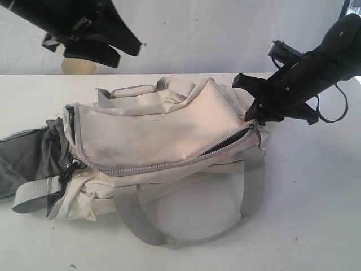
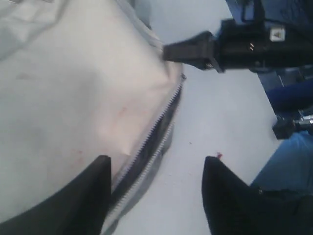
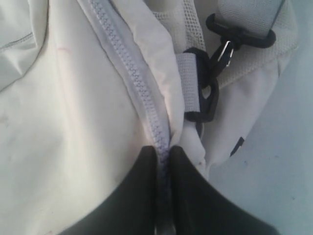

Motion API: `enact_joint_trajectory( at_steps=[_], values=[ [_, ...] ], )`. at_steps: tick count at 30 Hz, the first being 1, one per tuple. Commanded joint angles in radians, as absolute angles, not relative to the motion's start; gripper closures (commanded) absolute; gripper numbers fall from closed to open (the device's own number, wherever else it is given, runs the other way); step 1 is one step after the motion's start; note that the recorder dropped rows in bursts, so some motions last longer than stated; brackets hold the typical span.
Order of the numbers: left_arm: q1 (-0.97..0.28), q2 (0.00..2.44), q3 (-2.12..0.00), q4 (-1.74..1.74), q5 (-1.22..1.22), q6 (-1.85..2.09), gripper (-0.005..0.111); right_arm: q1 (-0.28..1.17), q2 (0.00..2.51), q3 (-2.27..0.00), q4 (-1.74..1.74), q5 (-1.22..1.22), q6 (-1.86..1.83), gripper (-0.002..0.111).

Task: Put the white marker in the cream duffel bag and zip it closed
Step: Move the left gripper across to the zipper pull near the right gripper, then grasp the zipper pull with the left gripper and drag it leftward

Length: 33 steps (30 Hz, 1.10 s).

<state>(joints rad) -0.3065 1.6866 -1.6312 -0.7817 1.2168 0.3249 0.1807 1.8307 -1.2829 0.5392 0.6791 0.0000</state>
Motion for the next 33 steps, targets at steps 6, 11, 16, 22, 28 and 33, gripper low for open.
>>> enact_joint_trajectory(
  at_steps=[6,11,16,22,28,33],
  values=[
    [-0.539,1.721,-1.633,-0.792,1.086,0.329,0.048,0.174,1.802,-1.295,0.429,0.718,-0.083,0.108],
    [-0.626,1.737,-1.553,-0.793,0.922,0.288,0.048,0.159,1.805,-1.314,0.425,0.826,-0.078,0.108],
    [-0.7,1.737,-1.459,-0.793,0.749,0.315,0.048,0.149,1.805,-1.339,0.43,0.869,-0.075,0.108],
    [-0.799,1.738,-1.372,-0.8,0.484,0.317,0.048,0.149,1.805,-1.385,0.488,0.94,-0.075,0.108],
    [-0.89,1.738,-1.302,-0.859,0.294,0.315,0.052,0.149,1.805,-1.406,0.488,1.008,-0.075,0.108],
    [-0.942,1.747,-1.298,-0.902,0.283,0.31,0.068,0.149,1.805,-1.406,0.488,1.016,-0.075,0.108]
  ],
)
